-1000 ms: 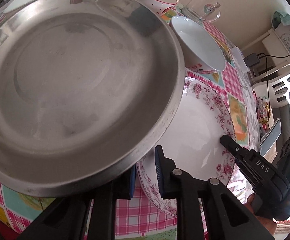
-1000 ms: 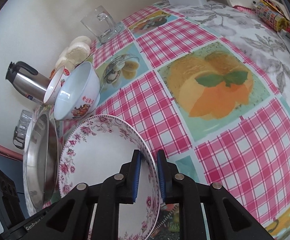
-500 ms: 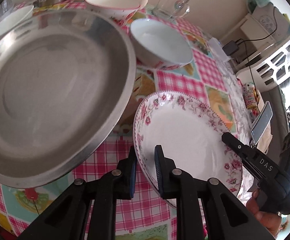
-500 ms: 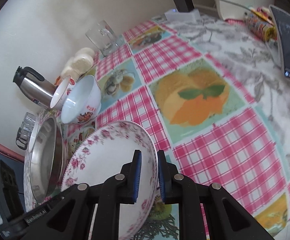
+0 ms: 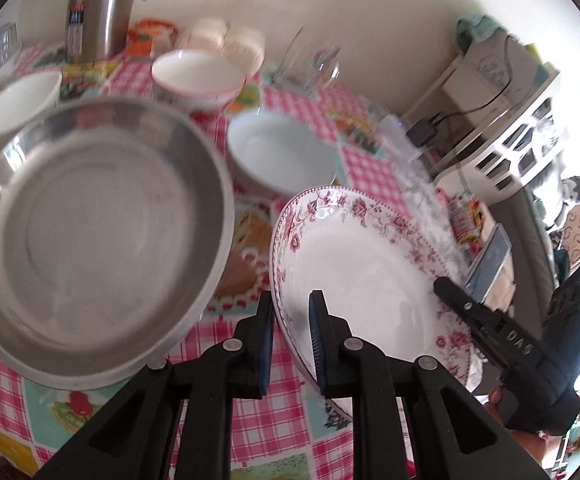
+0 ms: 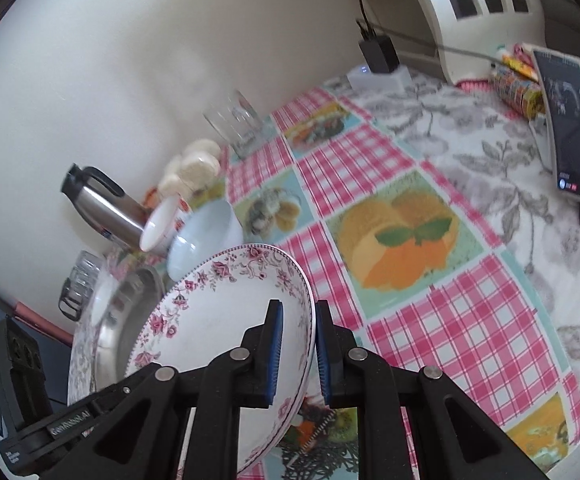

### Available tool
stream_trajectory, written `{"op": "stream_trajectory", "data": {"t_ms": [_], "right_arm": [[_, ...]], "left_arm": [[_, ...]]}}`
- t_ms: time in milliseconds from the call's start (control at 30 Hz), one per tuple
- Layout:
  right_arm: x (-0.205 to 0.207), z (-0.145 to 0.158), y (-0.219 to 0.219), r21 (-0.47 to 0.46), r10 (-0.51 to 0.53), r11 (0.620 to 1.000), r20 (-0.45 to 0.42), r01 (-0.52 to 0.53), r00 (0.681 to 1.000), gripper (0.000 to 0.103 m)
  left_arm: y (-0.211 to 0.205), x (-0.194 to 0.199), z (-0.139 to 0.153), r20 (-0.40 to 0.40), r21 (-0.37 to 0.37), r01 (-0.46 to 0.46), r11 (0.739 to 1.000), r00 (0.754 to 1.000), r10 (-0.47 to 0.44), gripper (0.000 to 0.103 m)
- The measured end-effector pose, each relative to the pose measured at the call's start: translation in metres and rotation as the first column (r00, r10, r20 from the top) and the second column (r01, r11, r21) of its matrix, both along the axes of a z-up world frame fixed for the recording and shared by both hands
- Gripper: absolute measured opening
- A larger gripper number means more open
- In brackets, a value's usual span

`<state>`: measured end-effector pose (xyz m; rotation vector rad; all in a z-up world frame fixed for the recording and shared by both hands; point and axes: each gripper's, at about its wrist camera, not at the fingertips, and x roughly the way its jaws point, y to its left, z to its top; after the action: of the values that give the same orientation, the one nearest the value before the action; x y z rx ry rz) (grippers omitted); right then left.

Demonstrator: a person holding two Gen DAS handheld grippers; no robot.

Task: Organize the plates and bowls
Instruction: 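Carry the pink-floral plate with the right tool over the steel basin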

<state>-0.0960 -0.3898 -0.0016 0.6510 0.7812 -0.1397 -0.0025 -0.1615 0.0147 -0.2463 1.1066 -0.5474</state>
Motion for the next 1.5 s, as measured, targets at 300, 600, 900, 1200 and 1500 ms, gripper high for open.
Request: {"op": "stream_trajectory", "data": {"t_ms": [300,600,900,1200,1500], "right_arm": [[0.005,0.031,0.029,-0.023,0.024,1.000,0.101,-0.022,0.995,0.017],[0.029,0.040,0.077,-0.029,0.078,0.997,0.117,-0.075,0.990,0.017],[0.054,0.041,0.128,-0.022,0.141,0.990,0.132,-0.140,0.981,0.017],[0.078,0.036,0.164,-0.003,0.182,0.983,0.131,-0.183,0.975,0.017],[0.103,0.019,0.178,-0.026,0.205,0.979,0.060,-0.203,0.977,0.017]], "left_arm": [[0.041,0.010,0.029,0.064,-0.060,-0.070,0.996,0.995,0.074,0.017],[0.091,0.028,0.030,0.043,-0.087,-0.170,0.982,0.984,0.174,0.017],[0.147,0.042,0.027,0.009,-0.116,-0.264,0.957,0.964,0.267,0.017],[0.190,0.056,0.021,-0.047,-0.157,-0.348,0.924,0.937,0.345,0.017],[0.192,0.073,-0.001,-0.109,-0.114,-0.374,0.921,0.926,0.362,0.017]]}}
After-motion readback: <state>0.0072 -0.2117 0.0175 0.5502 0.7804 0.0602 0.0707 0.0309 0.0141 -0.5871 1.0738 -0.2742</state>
